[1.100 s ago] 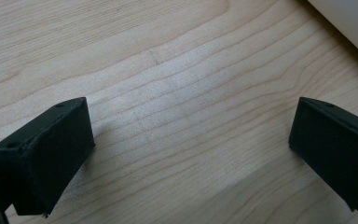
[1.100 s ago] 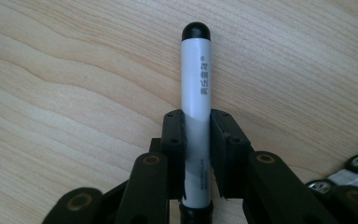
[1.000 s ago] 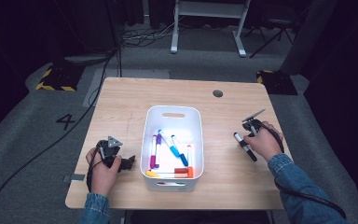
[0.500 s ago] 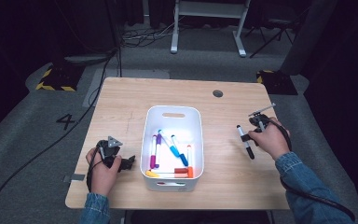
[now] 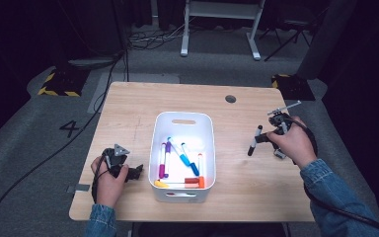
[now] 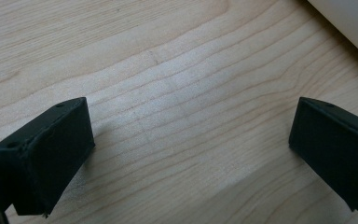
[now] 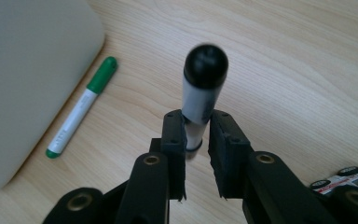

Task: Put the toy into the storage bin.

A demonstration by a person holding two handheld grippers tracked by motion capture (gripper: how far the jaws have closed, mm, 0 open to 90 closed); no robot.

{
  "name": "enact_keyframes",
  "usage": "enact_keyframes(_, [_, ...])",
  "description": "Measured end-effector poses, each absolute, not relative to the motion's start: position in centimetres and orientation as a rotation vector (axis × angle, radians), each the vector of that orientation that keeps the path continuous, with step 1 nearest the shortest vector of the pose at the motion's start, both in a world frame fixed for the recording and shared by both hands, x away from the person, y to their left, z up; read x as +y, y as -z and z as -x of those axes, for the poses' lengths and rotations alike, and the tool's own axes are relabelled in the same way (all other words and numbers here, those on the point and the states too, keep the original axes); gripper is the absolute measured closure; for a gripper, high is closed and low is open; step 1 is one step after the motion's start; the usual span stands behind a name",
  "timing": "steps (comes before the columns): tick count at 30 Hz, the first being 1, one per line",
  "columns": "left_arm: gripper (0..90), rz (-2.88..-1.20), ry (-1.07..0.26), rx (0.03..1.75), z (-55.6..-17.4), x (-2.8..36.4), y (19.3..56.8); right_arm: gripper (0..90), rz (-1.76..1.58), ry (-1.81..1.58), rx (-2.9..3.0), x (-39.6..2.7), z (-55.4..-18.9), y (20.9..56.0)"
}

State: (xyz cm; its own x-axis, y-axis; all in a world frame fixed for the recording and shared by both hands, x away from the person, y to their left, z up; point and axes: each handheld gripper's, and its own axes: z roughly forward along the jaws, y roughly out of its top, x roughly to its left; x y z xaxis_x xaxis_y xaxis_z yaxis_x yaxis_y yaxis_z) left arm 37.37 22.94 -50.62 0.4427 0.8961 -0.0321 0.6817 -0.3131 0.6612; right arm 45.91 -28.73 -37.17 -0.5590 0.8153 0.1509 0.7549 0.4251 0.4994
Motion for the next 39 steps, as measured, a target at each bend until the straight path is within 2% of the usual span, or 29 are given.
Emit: enact_keyframes(39, [0.0,-2.094,-0.456,1.317,-37.4,23.0,50.6,77.0,-0.923,-1.004,2.679,-20.3,-38.8,28.6])
